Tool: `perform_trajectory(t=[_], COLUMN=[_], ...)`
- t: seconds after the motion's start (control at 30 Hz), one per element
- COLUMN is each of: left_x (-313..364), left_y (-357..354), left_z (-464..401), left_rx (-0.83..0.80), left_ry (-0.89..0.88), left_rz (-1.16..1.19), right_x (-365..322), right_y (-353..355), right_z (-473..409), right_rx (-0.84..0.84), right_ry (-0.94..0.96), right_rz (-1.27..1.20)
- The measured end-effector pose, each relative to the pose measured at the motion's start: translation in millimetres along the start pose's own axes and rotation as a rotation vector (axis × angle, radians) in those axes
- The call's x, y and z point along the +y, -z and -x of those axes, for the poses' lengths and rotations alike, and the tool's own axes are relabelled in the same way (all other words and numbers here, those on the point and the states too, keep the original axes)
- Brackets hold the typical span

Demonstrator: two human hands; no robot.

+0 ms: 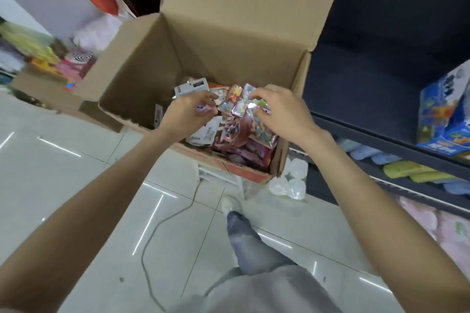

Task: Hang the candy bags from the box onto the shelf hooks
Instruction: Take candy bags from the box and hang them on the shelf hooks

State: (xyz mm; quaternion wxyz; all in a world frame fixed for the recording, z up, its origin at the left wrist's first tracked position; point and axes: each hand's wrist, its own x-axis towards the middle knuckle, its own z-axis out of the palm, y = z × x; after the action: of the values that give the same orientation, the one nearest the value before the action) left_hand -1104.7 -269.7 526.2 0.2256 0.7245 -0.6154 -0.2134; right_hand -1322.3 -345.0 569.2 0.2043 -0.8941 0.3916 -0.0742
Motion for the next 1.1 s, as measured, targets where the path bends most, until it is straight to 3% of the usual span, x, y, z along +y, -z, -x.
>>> perform_trajectory(t=[0.23, 0.4, 0.53, 0.87, 1.1], left_x=[-56.5, -76.9, -100.9, -126.1, -118.2], left_y=[18.4, 9.6, 4.8, -25.5, -35.3], left_z=[-59.8, -85.7, -122.1, -182.1, -193.1], left_rx=[-0.192, -0.489, -0.595, -0.790, -0.791], left_ry=[-0.056, -0.307, -0.394, -0.686, -0.835], left_rz=[-0.339, -0.695, -0.757, -1.010, -1.158], right_x=[10.6, 15.6, 18.6, -5.0, -17.6], right_y=[-39.0, -89.2, -115.3, -139.4, -150.3], right_z=[-94.8, -117.6, -125.3, -141.7, -135.6], right_rx=[-0.277, -0.616, -0.645, -0.781, -0.819], right_ry=[-0.115, -0.211, -0.130, -0.243, -0.338], right_rz=[0.154, 0.304, 0.310, 0.259, 0.309])
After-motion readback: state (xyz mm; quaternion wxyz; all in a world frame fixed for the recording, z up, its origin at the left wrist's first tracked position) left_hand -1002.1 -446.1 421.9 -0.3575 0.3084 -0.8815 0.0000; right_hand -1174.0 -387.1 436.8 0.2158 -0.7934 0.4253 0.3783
